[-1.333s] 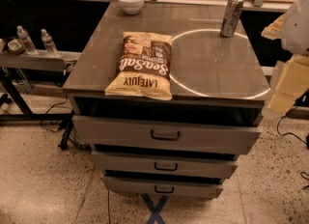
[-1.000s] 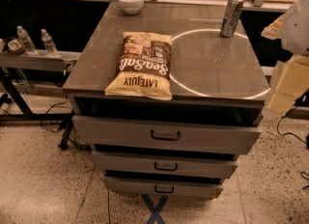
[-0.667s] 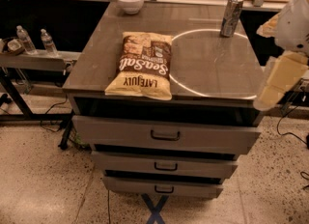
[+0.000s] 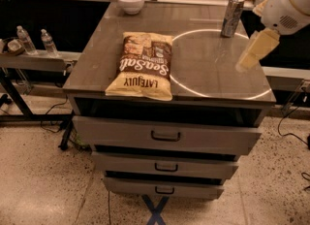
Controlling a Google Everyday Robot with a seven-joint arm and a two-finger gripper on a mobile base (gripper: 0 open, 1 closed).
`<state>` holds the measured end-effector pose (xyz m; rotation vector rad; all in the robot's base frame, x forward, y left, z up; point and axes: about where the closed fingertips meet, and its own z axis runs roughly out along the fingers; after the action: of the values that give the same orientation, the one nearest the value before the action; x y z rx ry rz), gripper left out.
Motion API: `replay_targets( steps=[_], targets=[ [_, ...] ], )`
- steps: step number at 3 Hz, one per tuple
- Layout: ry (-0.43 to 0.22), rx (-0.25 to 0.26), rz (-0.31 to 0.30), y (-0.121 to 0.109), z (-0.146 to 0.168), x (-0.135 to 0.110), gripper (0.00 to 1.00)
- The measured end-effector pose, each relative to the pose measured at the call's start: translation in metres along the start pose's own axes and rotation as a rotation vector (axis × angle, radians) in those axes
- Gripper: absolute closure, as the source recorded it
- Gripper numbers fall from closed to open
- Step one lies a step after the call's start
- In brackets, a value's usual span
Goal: Move redbull can near brown chip bag
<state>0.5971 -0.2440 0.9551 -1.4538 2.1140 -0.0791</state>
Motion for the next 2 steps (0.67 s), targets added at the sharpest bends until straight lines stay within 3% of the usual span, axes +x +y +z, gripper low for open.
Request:
replay_targets(
  steps=[1, 2],
  targets=[
    [-0.063, 0.182, 0.030, -0.0831, 0.0086, -0.0019, 0.00],
    [-0.063, 0.170, 0.036, -0.0787, 0.0099, -0.0024, 0.00]
  ],
)
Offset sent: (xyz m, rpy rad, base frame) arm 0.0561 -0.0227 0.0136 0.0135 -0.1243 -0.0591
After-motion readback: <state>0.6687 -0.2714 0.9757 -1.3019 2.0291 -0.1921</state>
